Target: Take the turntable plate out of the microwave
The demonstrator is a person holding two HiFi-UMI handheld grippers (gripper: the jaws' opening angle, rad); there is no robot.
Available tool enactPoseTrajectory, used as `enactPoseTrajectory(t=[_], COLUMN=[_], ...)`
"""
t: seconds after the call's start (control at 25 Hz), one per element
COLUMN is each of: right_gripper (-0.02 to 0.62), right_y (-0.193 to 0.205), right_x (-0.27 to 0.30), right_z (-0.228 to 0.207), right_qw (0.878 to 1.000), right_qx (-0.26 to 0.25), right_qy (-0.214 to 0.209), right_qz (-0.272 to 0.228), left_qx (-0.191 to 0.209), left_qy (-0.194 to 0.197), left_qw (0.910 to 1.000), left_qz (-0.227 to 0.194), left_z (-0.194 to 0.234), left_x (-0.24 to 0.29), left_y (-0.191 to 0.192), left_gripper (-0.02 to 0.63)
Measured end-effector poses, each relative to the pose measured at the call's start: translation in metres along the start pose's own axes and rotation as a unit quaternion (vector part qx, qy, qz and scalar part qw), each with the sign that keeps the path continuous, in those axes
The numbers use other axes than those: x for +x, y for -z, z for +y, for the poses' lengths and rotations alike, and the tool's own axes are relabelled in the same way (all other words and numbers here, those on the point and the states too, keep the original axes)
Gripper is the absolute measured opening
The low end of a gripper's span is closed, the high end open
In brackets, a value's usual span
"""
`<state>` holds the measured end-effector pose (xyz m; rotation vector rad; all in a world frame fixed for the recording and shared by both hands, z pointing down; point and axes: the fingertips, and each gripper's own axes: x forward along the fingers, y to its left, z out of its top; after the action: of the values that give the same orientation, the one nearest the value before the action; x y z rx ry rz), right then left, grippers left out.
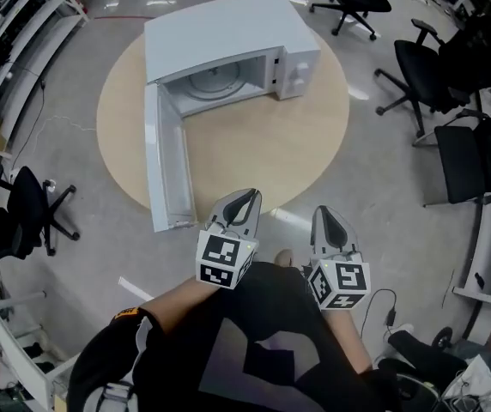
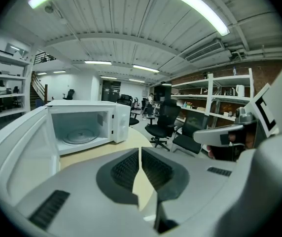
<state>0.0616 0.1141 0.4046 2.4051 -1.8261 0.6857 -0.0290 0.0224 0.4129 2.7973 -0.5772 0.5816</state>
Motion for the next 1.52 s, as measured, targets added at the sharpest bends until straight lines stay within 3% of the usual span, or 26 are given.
enactPoseTrajectory(t=[0.28,0.56,1.0,1.52], right_gripper=[0.015,0.015,0.017,0.018], right_y=[-0.021,-0.026,-0.032,-0.043], right_x=[0.029,0.065,0.140,0.262], right_z=[-0.027,-0.029,0.019,0.060], right_qw=[0.994,0.986,0.970,0.967], right_qx=[-0.041,-0.062,-0.104,-0.047], right_qy=[-0.100,-0.152,-0.210,-0.221], right_qz=[0.006,0.017,0.071,0.121], left_qx=[-0.064,-0.110,-0.166,-0.242], left_qy=[-0.080,-0.137,-0.157,-0.161], left_qw=[0.9943,0.9826,0.9707,0.9543], left_qz=[-0.030,-0.060,-0.074,-0.070], left_z=[-0.007,0.010,0.082,0.185], left_x=[0.021,0.018,0.057,0.096], left_y=[-0.015,-0.018,-0.019,-0.023], left_gripper=[0.048,0.048,0.074,0.123])
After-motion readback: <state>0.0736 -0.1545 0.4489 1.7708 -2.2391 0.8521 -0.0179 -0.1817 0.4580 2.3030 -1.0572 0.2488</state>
